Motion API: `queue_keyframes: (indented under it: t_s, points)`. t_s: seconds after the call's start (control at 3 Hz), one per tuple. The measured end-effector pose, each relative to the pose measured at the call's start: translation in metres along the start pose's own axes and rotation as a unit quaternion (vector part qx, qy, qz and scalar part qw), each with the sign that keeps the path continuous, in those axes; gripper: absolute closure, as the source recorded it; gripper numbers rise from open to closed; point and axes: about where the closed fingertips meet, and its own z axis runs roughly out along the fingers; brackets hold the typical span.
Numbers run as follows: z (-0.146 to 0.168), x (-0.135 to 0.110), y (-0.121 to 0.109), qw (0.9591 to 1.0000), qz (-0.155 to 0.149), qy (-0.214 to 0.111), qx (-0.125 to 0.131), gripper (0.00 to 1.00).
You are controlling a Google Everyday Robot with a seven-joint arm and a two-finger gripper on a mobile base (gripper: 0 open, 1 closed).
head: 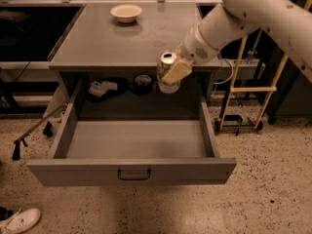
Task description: Pick 7up can from top drawer and place on counter
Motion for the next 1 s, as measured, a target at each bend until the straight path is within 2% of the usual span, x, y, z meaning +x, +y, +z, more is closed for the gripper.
queue_keyframes:
  t_s: [0.33,0.67,1.0]
  points:
    - [-0.012,-0.039,-0.036,0.9995,0.010,0.024,0.017,1.00]
    - [0.011,-0.079,-0.073,0.9987,0.019,0.040,0.025,1.00]
    - [0.034,-0.108,-0.106,0.9983,0.033,0.031,0.037,1.00]
